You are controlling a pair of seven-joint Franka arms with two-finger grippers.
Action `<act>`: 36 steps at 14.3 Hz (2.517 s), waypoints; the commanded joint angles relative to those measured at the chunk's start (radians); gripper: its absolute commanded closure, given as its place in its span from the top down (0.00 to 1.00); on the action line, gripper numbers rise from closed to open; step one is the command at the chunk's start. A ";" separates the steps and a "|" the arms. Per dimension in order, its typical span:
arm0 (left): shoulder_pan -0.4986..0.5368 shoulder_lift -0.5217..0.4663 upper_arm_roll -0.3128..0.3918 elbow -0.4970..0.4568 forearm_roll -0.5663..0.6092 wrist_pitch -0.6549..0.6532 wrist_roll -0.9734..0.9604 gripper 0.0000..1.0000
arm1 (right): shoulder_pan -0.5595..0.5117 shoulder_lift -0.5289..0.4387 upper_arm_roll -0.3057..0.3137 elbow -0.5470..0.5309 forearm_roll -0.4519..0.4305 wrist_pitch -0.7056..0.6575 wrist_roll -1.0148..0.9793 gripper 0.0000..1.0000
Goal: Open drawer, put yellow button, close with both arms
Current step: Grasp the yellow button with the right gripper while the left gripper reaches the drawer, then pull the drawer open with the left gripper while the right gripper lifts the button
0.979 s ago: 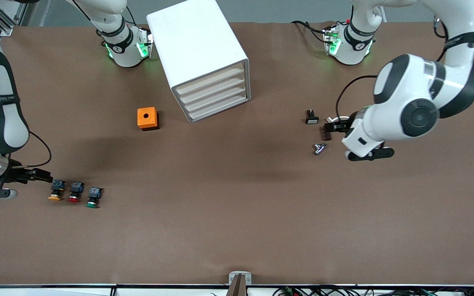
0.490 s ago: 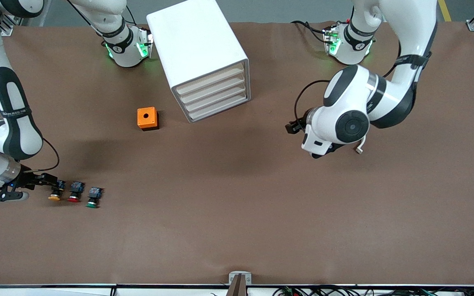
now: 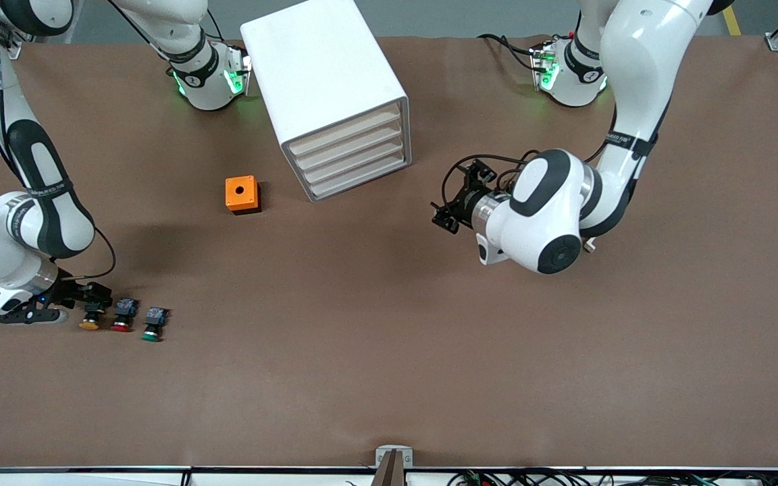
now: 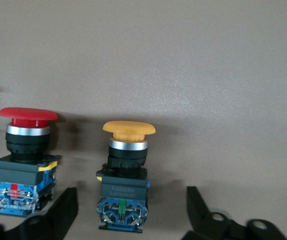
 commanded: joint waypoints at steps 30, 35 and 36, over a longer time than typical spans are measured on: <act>-0.169 0.262 -0.106 0.062 -0.384 -0.148 -0.749 0.35 | 0.029 -0.197 0.018 0.126 -0.019 -0.430 -0.012 0.00; -0.183 0.262 -0.103 0.063 -0.401 -0.148 -0.747 0.23 | 0.066 -0.243 0.020 0.239 -0.019 -0.649 0.005 0.00; -0.183 0.264 -0.102 0.063 -0.401 -0.148 -0.749 0.20 | 0.076 -0.243 0.020 0.270 -0.019 -0.695 0.033 0.00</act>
